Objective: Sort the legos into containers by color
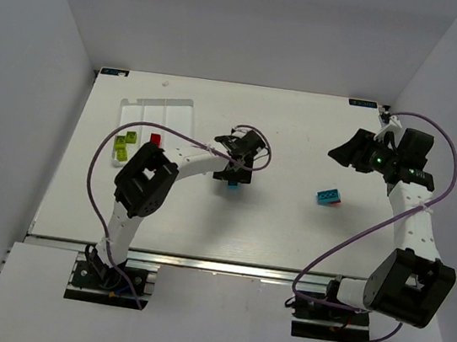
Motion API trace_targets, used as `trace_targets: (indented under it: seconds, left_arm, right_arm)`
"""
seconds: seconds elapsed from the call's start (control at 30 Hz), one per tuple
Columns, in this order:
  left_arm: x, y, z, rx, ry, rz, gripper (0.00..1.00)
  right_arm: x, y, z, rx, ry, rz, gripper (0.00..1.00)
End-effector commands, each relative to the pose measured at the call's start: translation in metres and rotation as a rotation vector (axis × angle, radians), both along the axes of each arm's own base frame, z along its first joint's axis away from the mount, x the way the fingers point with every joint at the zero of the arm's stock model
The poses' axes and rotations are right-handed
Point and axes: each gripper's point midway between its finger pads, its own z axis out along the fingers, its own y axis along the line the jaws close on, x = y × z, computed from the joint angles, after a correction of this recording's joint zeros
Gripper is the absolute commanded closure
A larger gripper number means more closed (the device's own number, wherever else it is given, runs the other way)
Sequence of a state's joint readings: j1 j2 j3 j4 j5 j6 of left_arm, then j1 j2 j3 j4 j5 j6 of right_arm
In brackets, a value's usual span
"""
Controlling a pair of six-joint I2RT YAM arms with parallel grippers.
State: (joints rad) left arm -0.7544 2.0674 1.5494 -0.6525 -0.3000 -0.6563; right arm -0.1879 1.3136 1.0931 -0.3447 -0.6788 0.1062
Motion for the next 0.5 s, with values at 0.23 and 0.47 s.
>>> trace_targets:
  seconds: [0.23, 0.47]
  left_arm:
    - [-0.007, -0.002, -0.004, 0.173, -0.018, 0.079, 0.26]
    - [-0.005, -0.005, 0.007, 0.157, -0.058, 0.089, 0.63]
  right_arm:
    - [-0.010, -0.003, 0.010, 0.072, -0.030, 0.045, 0.33]
    - [-0.014, -0.007, 0.010, 0.101, -0.029, 0.053, 0.36]
